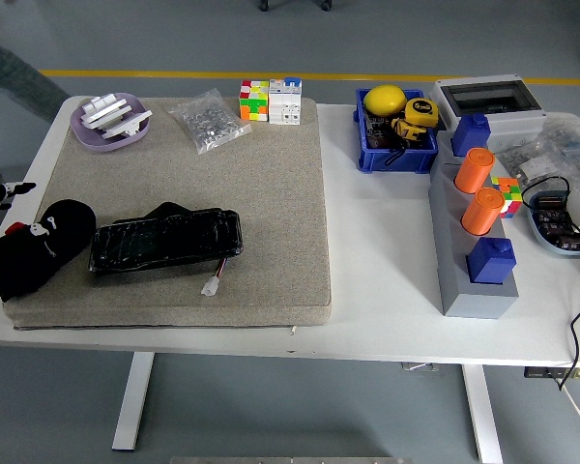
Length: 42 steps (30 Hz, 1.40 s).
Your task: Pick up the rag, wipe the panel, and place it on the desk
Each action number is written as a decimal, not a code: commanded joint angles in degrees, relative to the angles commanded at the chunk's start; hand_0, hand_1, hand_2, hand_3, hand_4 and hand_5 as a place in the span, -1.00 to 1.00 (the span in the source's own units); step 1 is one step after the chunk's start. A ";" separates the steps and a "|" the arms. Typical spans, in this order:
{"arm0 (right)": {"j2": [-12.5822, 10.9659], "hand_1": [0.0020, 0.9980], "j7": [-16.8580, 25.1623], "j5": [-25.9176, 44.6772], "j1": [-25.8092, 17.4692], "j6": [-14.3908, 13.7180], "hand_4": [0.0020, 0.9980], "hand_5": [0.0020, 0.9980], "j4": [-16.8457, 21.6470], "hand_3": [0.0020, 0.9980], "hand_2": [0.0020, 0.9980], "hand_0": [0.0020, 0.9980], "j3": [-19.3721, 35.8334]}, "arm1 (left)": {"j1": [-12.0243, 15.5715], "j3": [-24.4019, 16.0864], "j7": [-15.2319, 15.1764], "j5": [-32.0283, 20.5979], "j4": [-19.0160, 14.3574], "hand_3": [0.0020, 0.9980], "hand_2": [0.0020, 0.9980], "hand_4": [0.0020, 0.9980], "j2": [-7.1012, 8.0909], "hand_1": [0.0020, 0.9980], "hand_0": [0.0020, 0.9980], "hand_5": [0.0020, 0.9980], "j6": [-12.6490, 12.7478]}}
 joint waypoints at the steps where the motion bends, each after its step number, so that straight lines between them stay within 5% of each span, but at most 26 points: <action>1: -0.02 0.35 0.00 -0.14 -0.01 -0.04 0.96 -0.09 0.00 0.19 0.36 0.63 0.19 | 0.13 -0.25 -0.19 -0.72 -0.96 0.50 0.62 1.00 0.09 0.73 0.58 0.46 -0.01; 15: 0.03 0.35 -0.03 -1.08 0.02 -0.12 0.97 -0.09 0.00 0.19 0.36 0.63 1.22 | 0.50 -1.91 -0.79 -2.12 -7.60 0.49 0.64 1.00 0.76 0.84 0.77 0.69 -0.59; 16: 0.03 0.35 -0.03 -1.04 -0.01 -0.13 0.97 -0.09 0.00 0.19 0.36 0.63 1.22 | 0.52 -2.09 -0.64 -1.79 -8.13 0.51 0.66 1.00 0.79 0.87 0.86 0.55 -0.81; 21: 0.02 0.35 -0.05 -1.35 -0.03 -0.18 0.97 -0.09 0.00 0.19 0.36 0.63 1.60 | 0.57 -2.51 0.00 -0.68 -10.23 0.51 0.66 1.00 1.03 0.87 0.86 0.55 -1.63; 22: 0.02 0.35 -0.05 -1.44 -0.02 -0.20 0.97 -0.09 0.00 0.19 0.36 0.63 1.72 | 0.59 -2.55 0.07 -0.54 -10.46 0.52 0.68 0.95 1.06 0.88 0.88 0.34 -1.64; 27: -0.05 0.35 -0.05 -1.96 -0.01 -0.23 0.97 -0.09 0.00 0.19 0.36 0.63 2.23 | 0.49 -2.82 0.26 -0.10 -11.08 0.52 0.68 0.95 1.25 0.88 0.88 0.34 -2.29; 28: -0.07 0.35 -0.04 -1.99 -0.01 -0.25 0.97 -0.09 0.00 0.19 0.36 0.63 2.30 | 0.52 -2.92 0.26 0.00 -11.08 0.55 0.70 0.89 1.25 0.89 0.90 -0.05 -2.45; 33: -0.11 0.35 -0.04 -1.78 -0.04 -0.31 0.97 -0.09 0.00 0.19 0.36 0.63 2.14 | 0.68 -3.23 -0.06 0.22 -11.21 0.55 0.70 0.89 1.19 0.89 0.90 -0.05 -2.94; 34: -0.11 0.35 -0.04 -1.74 -0.04 -0.31 0.97 -0.09 0.00 0.19 0.36 0.63 2.09 | 0.69 -3.26 -0.02 0.28 -11.19 0.54 0.71 0.83 1.19 0.89 0.91 -0.24 -3.07; 42: -0.23 0.35 -0.08 -2.00 -0.04 -0.38 0.97 -0.08 0.00 0.19 0.36 0.63 2.27 | 0.83 -3.43 0.35 0.84 -11.34 0.60 0.71 0.79 1.22 0.89 0.91 -0.39 -2.87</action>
